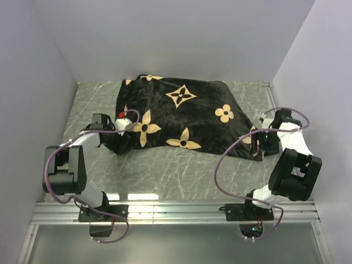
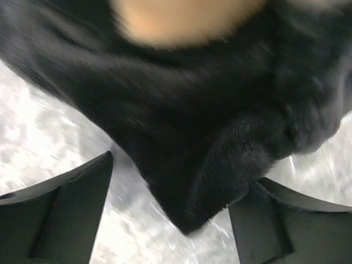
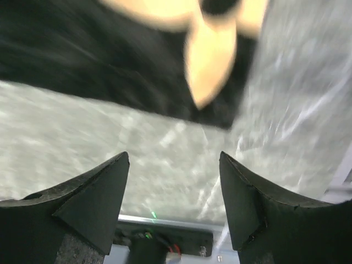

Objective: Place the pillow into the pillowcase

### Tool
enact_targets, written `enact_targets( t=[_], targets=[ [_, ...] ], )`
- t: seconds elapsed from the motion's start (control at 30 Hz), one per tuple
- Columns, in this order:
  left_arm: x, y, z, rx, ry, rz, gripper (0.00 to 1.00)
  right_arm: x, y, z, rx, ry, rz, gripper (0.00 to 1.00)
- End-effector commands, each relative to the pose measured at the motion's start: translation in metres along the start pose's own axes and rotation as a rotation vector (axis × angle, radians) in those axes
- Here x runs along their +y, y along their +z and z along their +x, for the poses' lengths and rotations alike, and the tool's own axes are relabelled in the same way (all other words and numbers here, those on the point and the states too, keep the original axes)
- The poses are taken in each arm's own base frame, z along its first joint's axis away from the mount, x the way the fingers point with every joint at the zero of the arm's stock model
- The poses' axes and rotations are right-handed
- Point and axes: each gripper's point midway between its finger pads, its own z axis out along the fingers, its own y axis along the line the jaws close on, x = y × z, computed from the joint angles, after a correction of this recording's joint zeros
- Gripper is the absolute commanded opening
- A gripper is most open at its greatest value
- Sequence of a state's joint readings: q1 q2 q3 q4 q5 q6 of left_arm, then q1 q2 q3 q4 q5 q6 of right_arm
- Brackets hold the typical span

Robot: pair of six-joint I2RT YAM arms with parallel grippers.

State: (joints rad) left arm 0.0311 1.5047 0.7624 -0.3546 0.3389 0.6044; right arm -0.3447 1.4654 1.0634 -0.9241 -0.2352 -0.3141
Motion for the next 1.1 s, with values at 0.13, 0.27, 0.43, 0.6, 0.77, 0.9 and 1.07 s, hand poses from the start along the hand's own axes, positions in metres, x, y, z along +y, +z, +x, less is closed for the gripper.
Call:
enact_targets(
  t=[0.13,0.27,0.43,0.6,0.77,0.9,1.07],
  targets=[
    [0.020,0.010,-0.030,-0.057,-0.070,-0.038,0.80,-0.010,0.048,0.022,0.097,0.020,-0.014,0.73],
    [0.024,0.015,-0.031,-0.064,-0.067,-0.048,0.71,-0.020,0.072,0.011,0.123,0.085,0.015,0.69],
    [0.024,0.016,-0.038,-0.082,-0.077,-0.040,0.36,-0.008,0.085,-0.008,0.146,0.057,-0.011,0.37],
    [0.035,-0.007,-0.056,-0.114,-0.110,-0.071,0.00,0.000,0.066,-0.034,0.076,0.082,-0.081,0.00],
    [0.064,-0.060,-0.090,-0.212,-0.174,-0.143,0.00,0.011,-0.036,-0.109,-0.282,0.101,-0.161,0.00],
    [0.094,-0.115,-0.141,-0.334,-0.169,-0.221,0.00,0.030,-0.125,-0.155,-0.535,0.096,-0.240,0.00],
    [0.106,-0.189,-0.199,-0.489,-0.150,-0.316,0.00,0.044,-0.246,-0.191,-0.845,0.109,-0.276,0.00]
  ],
)
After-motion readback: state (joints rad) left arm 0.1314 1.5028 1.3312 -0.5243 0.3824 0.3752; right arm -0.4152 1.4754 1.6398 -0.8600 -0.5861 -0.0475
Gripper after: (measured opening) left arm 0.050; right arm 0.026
